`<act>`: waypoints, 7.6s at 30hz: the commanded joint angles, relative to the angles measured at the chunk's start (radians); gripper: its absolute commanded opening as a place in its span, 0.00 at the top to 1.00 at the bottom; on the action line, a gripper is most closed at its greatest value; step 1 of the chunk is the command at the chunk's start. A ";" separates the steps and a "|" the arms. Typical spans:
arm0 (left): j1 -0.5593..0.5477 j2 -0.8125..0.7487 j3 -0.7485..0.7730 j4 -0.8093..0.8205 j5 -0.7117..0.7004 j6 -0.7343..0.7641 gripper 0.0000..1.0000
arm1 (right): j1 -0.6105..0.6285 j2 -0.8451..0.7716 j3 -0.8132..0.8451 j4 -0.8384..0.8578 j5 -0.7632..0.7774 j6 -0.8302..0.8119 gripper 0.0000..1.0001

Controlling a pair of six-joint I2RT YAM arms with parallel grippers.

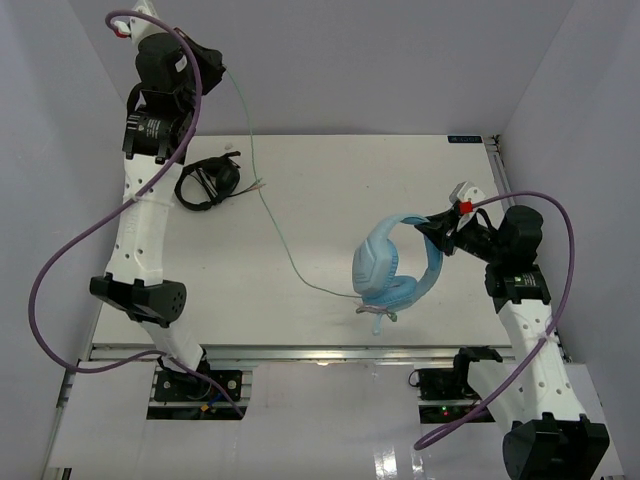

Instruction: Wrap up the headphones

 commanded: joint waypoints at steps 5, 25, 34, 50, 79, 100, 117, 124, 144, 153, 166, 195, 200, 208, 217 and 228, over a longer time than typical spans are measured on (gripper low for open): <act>-0.004 0.091 0.040 -0.022 0.195 -0.108 1.00 | 0.167 0.036 0.121 0.158 -0.181 0.242 0.92; -0.007 0.170 0.158 -0.011 0.397 -0.208 1.00 | 0.865 0.358 0.202 -0.166 0.591 -0.185 0.92; -0.007 0.081 0.143 0.260 0.524 -0.498 1.00 | 0.909 0.501 0.327 -0.187 0.864 -0.200 0.92; -0.002 -0.059 0.142 0.386 0.450 -0.686 1.00 | 0.652 0.595 0.373 -0.085 1.042 0.027 0.92; 0.009 -0.126 0.088 0.291 0.347 -0.587 1.00 | 0.443 0.566 0.316 -0.020 0.798 0.132 0.92; 0.009 -0.049 0.127 0.302 0.448 -0.656 1.00 | 0.476 0.660 0.330 0.023 0.991 0.122 0.92; 0.006 -0.034 0.124 0.348 0.572 -0.767 1.00 | 0.519 0.765 0.388 0.127 1.310 0.115 0.92; -0.032 -0.069 0.070 0.349 0.632 -0.787 1.00 | 0.502 0.840 0.483 0.119 1.467 0.214 0.92; -0.221 -0.653 -0.695 0.355 0.705 -0.693 1.00 | 0.221 1.050 0.909 -0.204 1.303 0.587 0.92; -0.223 -1.055 -1.195 0.349 0.792 -0.739 1.00 | 0.180 1.083 1.018 -0.268 1.233 0.662 0.92; -0.232 -1.053 -1.385 0.358 0.889 -0.682 1.00 | 0.180 1.082 1.040 -0.293 1.127 0.755 0.92; -0.461 -0.700 -1.785 0.517 0.760 -0.452 1.00 | 0.070 0.886 0.957 -0.256 0.492 0.940 0.92; -0.342 -0.594 -1.758 0.575 0.828 -0.388 1.00 | 0.040 0.811 0.862 -0.179 0.223 0.979 0.92; -0.102 -0.401 -1.603 0.554 0.968 -0.220 1.00 | 0.039 0.691 0.729 -0.051 -0.127 0.929 0.92; 0.201 -0.239 -1.259 0.364 1.095 -0.061 1.00 | 0.041 0.534 0.696 -0.428 -0.193 0.247 0.92; 0.314 -0.192 -1.081 0.337 1.125 -0.085 1.00 | 0.149 0.362 0.459 -0.588 0.224 -0.349 0.92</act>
